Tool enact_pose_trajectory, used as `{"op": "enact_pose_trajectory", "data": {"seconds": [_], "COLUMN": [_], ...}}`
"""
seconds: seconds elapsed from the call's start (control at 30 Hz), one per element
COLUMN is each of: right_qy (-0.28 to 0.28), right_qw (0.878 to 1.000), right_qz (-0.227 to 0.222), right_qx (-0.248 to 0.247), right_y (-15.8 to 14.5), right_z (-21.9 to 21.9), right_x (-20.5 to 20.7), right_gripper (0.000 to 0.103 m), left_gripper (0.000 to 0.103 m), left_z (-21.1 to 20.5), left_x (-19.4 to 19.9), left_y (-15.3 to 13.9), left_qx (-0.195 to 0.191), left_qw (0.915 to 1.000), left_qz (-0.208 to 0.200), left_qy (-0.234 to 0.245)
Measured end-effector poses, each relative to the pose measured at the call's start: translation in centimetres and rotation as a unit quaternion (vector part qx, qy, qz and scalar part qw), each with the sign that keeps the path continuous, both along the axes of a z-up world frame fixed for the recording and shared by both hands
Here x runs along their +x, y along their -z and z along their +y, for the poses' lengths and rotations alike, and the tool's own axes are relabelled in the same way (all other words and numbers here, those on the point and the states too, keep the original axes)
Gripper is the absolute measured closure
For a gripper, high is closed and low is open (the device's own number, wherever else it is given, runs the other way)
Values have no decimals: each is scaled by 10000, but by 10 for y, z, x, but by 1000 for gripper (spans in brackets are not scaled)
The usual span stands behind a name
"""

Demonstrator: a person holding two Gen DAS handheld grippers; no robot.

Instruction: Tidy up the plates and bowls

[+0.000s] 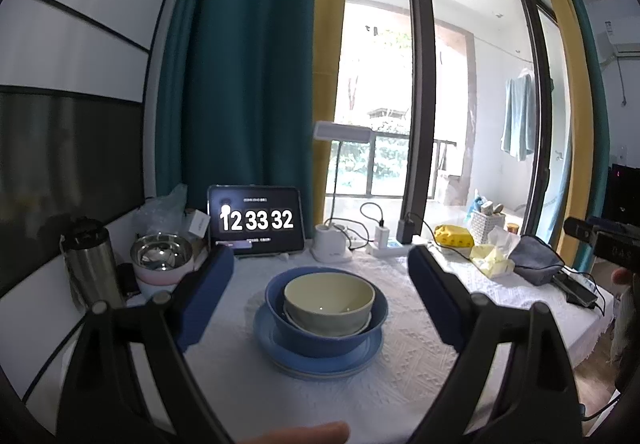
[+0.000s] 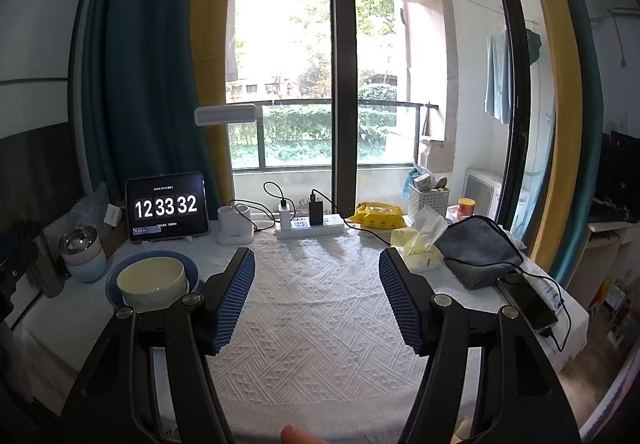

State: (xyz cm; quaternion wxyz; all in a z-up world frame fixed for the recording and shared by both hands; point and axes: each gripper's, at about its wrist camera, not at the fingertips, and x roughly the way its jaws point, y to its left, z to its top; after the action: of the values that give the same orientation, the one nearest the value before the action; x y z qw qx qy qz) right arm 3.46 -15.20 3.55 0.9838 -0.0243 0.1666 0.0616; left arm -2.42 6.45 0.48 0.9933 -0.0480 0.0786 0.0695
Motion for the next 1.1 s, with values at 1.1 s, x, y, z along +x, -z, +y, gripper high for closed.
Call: {"op": "enact_pose_trajectory", "data": {"seconds": [1.1], "right_qy": [9], "right_qw": [10000], "right_qz": [49], "right_qx": [9], "right_y": [3], "right_z": [-1], "right_x": [1], "right_gripper": [35], "left_gripper": [13], "left_z": [-4], "left_x": [-3], "left_y": [2], "left_qx": [-27], "left_qw": [10000], "left_qz": [61], "left_qy": [17]}}
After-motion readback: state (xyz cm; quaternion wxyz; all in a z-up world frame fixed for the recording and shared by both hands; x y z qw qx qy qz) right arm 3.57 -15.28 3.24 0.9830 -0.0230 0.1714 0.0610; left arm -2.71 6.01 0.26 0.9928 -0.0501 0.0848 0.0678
